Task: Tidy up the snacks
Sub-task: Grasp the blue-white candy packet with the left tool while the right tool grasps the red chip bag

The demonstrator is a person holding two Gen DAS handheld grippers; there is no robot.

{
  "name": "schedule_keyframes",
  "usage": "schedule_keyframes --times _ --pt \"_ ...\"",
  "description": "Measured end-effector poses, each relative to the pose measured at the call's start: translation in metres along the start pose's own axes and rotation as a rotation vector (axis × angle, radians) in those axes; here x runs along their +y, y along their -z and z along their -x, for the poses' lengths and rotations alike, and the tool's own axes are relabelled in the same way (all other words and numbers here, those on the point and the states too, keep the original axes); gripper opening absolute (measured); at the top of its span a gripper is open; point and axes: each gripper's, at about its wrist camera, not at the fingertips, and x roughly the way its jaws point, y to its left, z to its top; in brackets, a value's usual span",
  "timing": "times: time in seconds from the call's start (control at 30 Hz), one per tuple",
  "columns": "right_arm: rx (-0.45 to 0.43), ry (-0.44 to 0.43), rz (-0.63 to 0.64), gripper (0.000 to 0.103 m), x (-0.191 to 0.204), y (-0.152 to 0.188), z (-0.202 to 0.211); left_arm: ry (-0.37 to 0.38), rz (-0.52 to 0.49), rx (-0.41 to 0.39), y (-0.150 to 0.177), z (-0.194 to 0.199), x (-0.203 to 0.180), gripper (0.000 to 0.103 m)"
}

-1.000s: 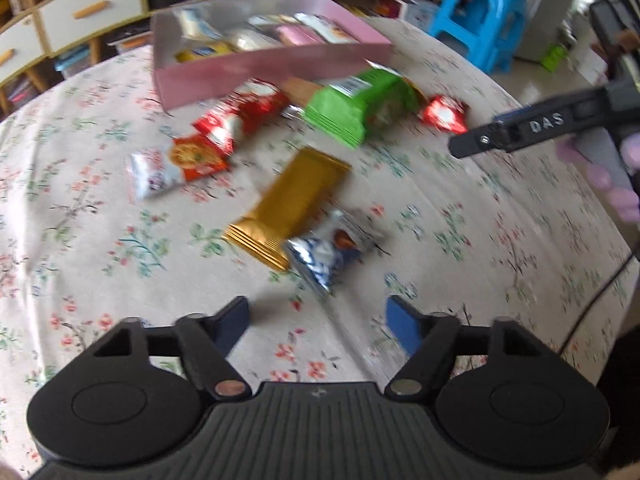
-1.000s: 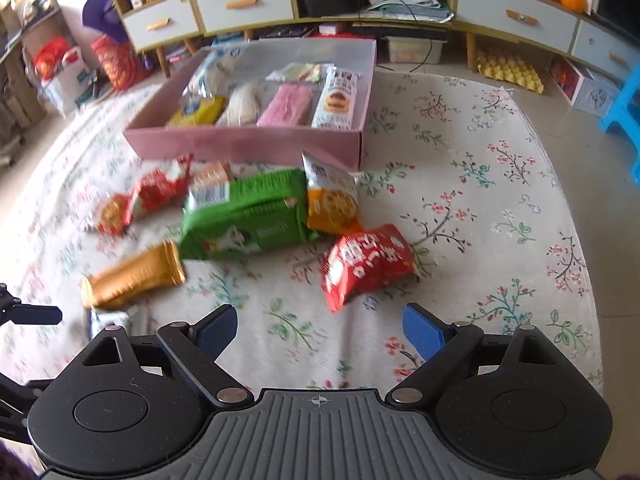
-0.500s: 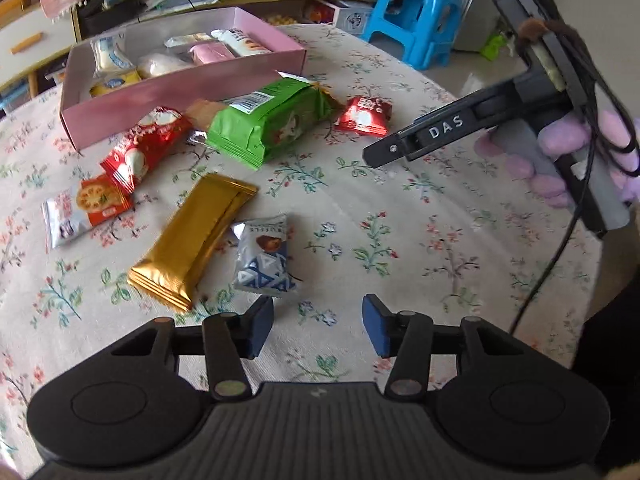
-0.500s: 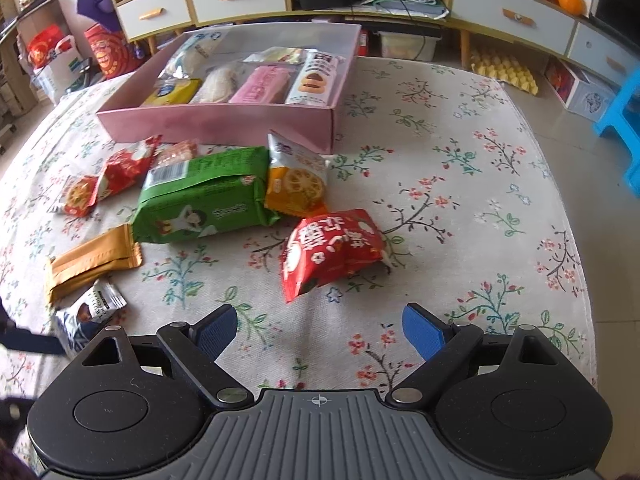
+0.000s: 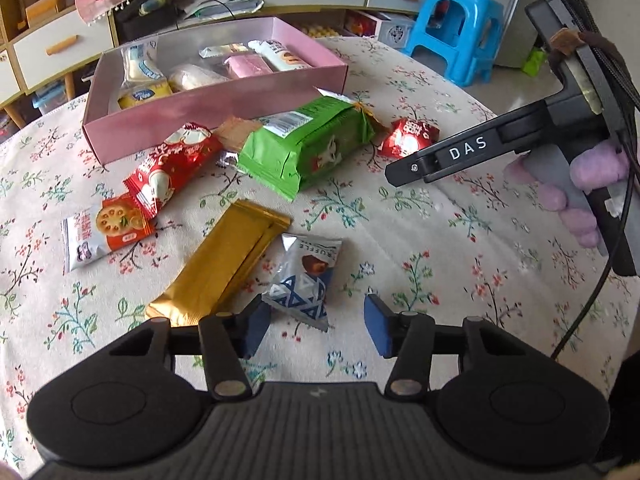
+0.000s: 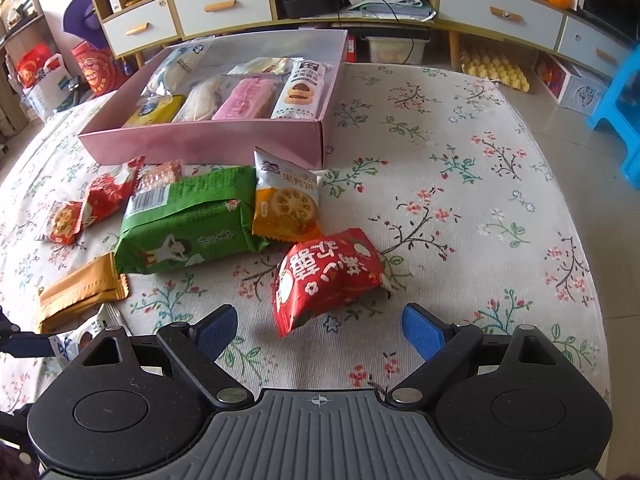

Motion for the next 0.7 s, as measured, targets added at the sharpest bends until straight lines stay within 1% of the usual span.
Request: schedule_keyframes --times 0.13,0.2,0.27,0.43,0.53,0.6,0.67,0.7 --pt "-0.009 0.007 -0.01 0.09 0.0003 -0.0024 -0.002 -0.028 -0.007 -0.012 -0.0028 -0.0031 -0.0011 0.049" --pt "-0.014 0.012 -0.012 0.09 0.0011 -0.0029 -0.0024 -0.039 -0.016 -0.015 -0.0036 -0.0054 -0.0014 0.053" --pt "-0.017 0.017 -0.012 0.09 0.002 -0.0033 -0.0029 -0.048 -0.019 -0.023 -0.0045 -0.0071 -0.0013 0.055" --pt "-0.026 0.019 -0.008 0.081 0.0045 -0.0049 -0.003 -0.057 -0.001 -0.042 -0.0055 -0.0072 0.0011 0.055" --pt "-0.031 0.026 -0.005 0.072 0.0051 -0.0054 -0.0025 -0.064 0.007 -0.053 -0.0064 -0.0078 0.0017 0.05" --pt "-0.034 0.027 -0.007 0.065 0.0042 -0.0055 -0.0015 -0.067 0.007 -0.056 -0.007 -0.0078 0.0018 0.047" --pt "-0.033 0.024 -0.013 0.062 0.0024 -0.0062 -0.0008 -0.067 0.007 -0.056 -0.0075 -0.0079 0.0013 0.045" --pt "-0.032 0.024 -0.017 0.059 0.0013 -0.0064 -0.0004 -0.063 0.006 -0.056 -0.0074 -0.0077 0.0012 0.04"
